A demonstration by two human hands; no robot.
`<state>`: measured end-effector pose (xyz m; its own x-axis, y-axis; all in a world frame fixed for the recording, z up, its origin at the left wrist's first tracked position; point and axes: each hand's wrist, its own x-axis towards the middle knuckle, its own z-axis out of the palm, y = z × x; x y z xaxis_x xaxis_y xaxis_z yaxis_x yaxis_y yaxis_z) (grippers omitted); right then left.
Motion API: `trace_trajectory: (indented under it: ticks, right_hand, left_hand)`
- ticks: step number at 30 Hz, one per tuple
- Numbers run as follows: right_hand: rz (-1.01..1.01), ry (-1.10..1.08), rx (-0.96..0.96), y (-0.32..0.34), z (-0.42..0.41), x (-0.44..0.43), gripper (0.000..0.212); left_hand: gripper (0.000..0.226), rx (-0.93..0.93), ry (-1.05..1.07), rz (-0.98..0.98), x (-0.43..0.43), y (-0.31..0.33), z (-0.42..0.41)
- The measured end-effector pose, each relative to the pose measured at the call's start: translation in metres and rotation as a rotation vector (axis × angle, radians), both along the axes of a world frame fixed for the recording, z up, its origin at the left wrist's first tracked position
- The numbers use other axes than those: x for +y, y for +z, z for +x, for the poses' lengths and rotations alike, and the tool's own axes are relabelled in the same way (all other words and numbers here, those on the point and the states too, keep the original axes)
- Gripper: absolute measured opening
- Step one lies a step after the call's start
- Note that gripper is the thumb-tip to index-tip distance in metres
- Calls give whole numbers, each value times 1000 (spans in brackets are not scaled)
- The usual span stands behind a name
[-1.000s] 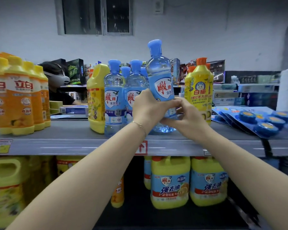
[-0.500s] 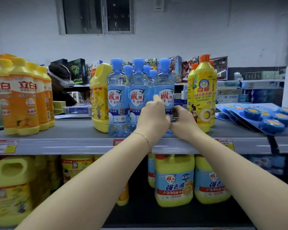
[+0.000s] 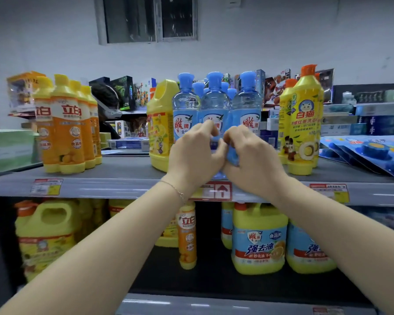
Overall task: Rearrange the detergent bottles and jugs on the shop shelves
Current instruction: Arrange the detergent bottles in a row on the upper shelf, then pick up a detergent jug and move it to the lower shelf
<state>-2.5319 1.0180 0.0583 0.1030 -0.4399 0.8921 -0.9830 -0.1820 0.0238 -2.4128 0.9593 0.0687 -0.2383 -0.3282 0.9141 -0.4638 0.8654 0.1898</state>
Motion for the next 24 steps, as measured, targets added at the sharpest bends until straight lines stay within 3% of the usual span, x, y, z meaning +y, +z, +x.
trace_trajectory:
  ticks: [7,10,14,19,24]
  right_hand:
    - [154,167,-57,3,72,-28,20]
    - [173,176,-54,1,95,-43,19]
    - [235,130,-56,-6,120,-66,26]
    - [350,73,-144,-10,137,-87,38]
    - [465,-29,-210,-11,150,-94,44]
  left_hand:
    - [13,102,26,129,-42,-2,85]
    - [19,125,39,318,-67,-1,111]
    - [23,186,20,708,-114,7,126]
    - [54,193,-117,933,-166,26,119]
    - [68,141,-264,1039,-189,35,100]
